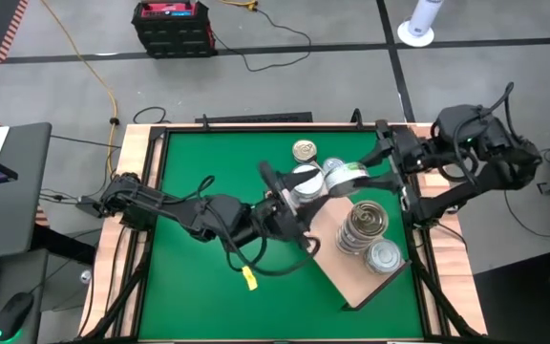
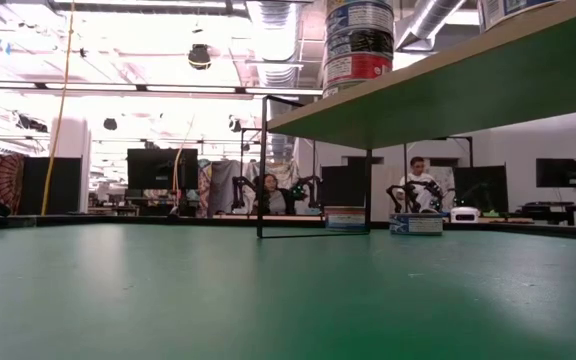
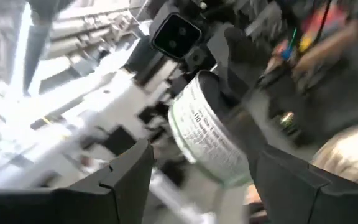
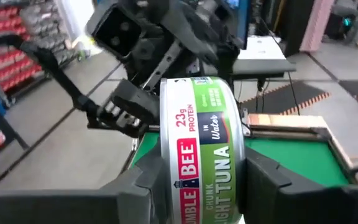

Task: Stack canned seafood by type on shelf
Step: Stack the light green tuna can on top of the other light green tuna cans on the shelf

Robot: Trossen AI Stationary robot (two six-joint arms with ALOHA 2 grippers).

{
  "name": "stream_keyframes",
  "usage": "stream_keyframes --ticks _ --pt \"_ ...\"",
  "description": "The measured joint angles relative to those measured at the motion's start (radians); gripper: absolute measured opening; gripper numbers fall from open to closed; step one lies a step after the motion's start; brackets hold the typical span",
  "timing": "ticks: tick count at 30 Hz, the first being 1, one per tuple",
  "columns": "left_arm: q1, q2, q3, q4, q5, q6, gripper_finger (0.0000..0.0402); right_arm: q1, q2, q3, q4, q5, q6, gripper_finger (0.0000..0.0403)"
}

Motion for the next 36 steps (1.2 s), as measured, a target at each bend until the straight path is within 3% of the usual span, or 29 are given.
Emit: stream_keyframes --ticks 5,11,20,25,29,36 --pt "-0.015 0.000 0.005 -0.008 -0.118 0.350 0.0250 -0.041 -0.033 0.000 -0.027 -0.083 0.206 0.0163" --pt "-0.035 0.000 0.005 0.006 -0.091 0.208 0.0250 -0.111 -0.082 0.001 -0.118 -0.333 0.524 0.0176" --pt "-0.059 -0.002 0.005 0.026 0.018 -0.001 0.0249 -0.123 -0.093 0.001 -0.284 -0.639 0.781 0.0163" --pt "-0.082 -0.017 0.005 0.023 -0.003 -0.015 0.0249 -0.091 -0.091 0.001 -0.471 -0.679 0.784 0.0172" --pt "-0.095 -0.028 0.005 0.021 -0.056 0.014 0.0249 -0.057 -0.092 -0.024 -0.549 -0.684 0.781 0.0161" --pt "-0.100 -0.058 0.005 0.011 -0.057 -0.024 0.0249 -0.035 -0.111 -0.112 -0.690 -0.683 0.713 0.0173"
